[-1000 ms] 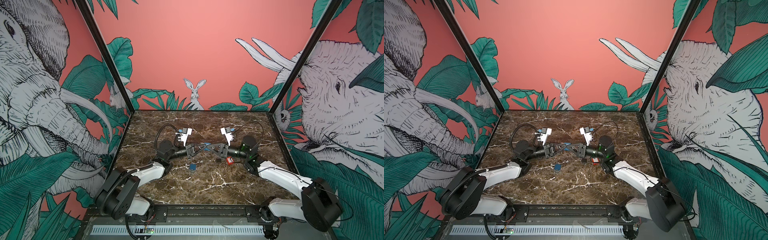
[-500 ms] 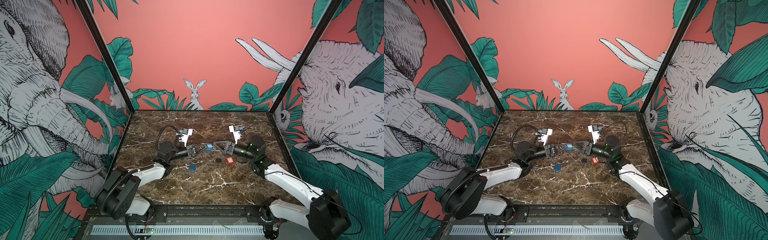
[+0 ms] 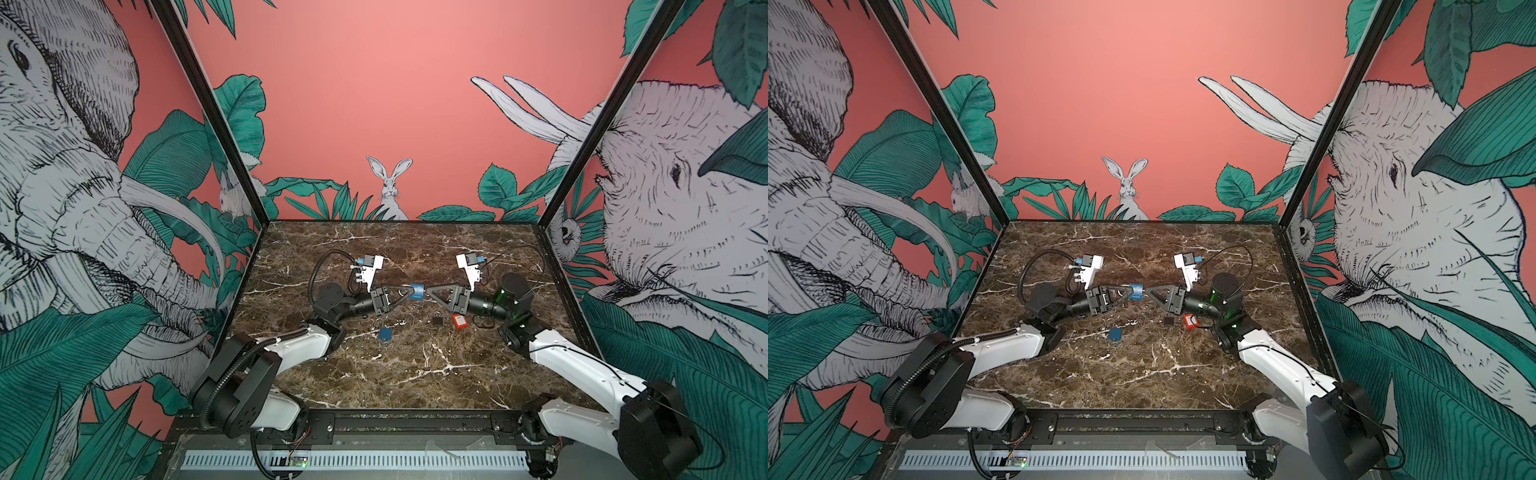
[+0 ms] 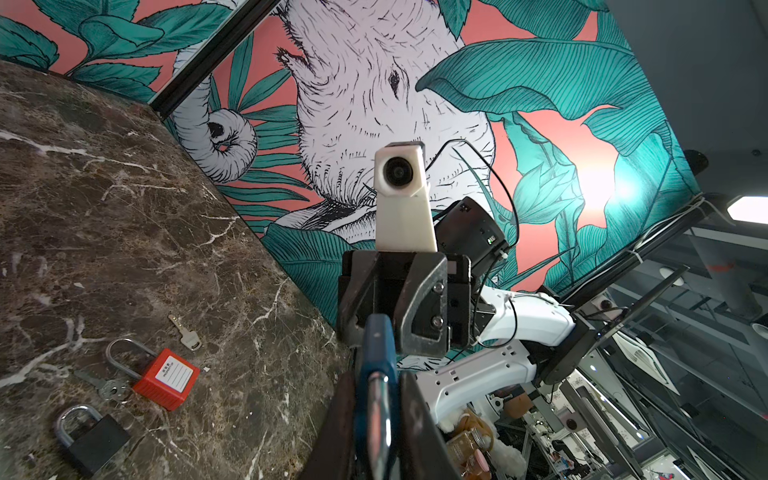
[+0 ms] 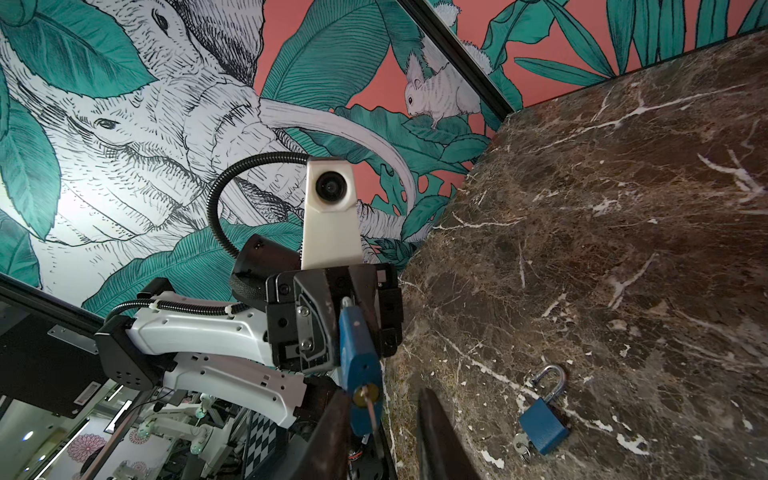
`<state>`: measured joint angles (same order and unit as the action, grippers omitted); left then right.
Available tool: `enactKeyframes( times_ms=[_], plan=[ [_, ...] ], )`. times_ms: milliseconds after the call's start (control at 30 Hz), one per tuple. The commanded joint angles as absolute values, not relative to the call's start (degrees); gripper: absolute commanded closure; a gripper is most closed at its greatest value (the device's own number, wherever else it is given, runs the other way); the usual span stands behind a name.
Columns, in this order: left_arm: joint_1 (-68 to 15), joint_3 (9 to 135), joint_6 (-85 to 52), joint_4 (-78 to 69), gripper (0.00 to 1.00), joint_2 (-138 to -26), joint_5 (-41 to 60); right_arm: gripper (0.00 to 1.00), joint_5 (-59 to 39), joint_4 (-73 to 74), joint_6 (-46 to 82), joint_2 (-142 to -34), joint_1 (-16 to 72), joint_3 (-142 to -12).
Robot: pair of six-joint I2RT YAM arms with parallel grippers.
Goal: Lock with the key
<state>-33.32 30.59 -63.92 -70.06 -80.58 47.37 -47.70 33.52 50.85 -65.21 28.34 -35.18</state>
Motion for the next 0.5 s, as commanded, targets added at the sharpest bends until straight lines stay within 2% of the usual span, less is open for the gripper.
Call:
enactKeyframes(
  times_ms=[0,467],
  plan=[
    [-33.06,31.33,-65.21,-75.21,1.00,-80.69,47.99,0.74,-49.48,37.73,51.20,-65.30,28.13,-34.80],
    [-33.13,31.28,-66.35,-77.45,1.00,-82.18,47.81,0.82,-50.01,37.77,51.16,-65.39,28.26,-34.39]
  ],
)
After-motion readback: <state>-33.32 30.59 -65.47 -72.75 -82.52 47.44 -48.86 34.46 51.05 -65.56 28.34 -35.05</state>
